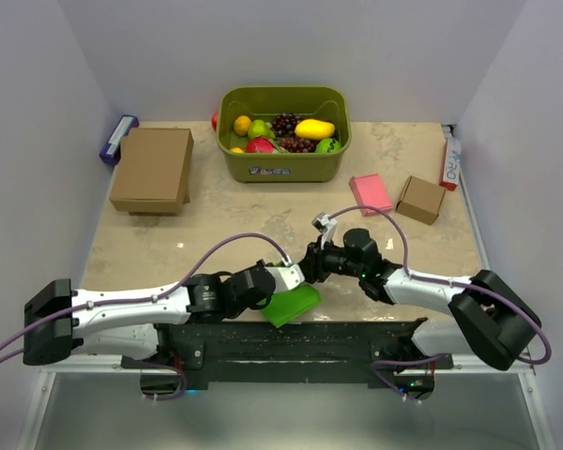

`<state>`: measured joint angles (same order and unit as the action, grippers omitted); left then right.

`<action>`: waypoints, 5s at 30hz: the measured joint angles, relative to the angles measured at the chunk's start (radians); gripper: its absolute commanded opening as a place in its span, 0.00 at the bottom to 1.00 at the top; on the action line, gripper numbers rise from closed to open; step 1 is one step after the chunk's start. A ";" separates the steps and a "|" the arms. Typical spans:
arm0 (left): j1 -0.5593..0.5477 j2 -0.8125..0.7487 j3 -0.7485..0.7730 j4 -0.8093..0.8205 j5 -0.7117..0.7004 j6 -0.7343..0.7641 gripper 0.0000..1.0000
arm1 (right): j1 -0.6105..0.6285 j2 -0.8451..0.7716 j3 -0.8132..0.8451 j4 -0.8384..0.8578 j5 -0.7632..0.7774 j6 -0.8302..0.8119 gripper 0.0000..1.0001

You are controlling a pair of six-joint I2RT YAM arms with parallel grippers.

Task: Fold the paper box

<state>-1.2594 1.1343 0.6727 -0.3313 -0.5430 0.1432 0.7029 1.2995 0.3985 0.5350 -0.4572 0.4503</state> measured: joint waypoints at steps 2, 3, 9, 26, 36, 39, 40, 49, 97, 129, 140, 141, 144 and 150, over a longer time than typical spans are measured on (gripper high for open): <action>-0.002 0.003 0.000 0.000 0.003 0.000 0.00 | 0.011 0.010 -0.001 -0.001 0.023 -0.005 0.32; -0.003 0.004 0.000 0.000 0.005 0.000 0.00 | 0.017 0.016 -0.001 0.000 0.031 -0.007 0.31; -0.015 0.019 -0.001 0.001 0.016 0.003 0.00 | 0.037 0.052 -0.013 0.014 0.070 -0.007 0.31; -0.033 0.132 0.000 0.008 -0.087 -0.002 0.00 | 0.043 0.115 -0.076 0.148 0.089 0.048 0.40; -0.060 0.137 0.000 0.009 -0.112 -0.001 0.00 | 0.043 0.161 -0.090 0.206 0.089 0.091 0.36; -0.071 0.132 0.000 0.009 -0.112 -0.001 0.00 | 0.043 0.174 -0.090 0.220 0.084 0.103 0.34; -0.073 0.132 0.000 0.008 -0.112 0.000 0.00 | 0.043 0.177 -0.090 0.224 0.082 0.109 0.34; -0.086 0.129 0.000 0.007 -0.116 0.008 0.00 | 0.043 0.186 -0.090 0.229 0.109 0.126 0.18; -0.097 0.091 -0.009 0.039 -0.137 -0.002 0.00 | 0.340 0.129 0.072 -0.153 0.826 0.216 0.04; 0.102 0.407 0.221 -0.143 -0.037 -0.495 0.14 | 0.277 -0.272 0.280 -0.870 0.934 0.385 0.76; 0.103 0.344 0.223 -0.145 0.069 -0.640 0.63 | 0.069 -0.321 0.267 -0.891 0.811 0.376 0.75; 0.106 0.325 0.223 -0.145 0.076 -0.647 0.64 | 0.064 -0.329 0.262 -0.892 0.804 0.377 0.75; 0.114 0.272 0.222 -0.145 0.090 -0.656 0.66 | 0.055 -0.345 0.235 -0.896 0.794 0.381 0.75; 0.192 0.167 0.192 -0.110 0.127 -0.656 0.66 | 0.050 -0.337 0.166 -0.890 0.754 0.391 0.63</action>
<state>-1.0679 1.3010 0.8642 -0.4412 -0.4164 -0.5125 0.7532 0.9627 0.5648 -0.3550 0.2966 0.8410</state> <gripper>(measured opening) 0.659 0.682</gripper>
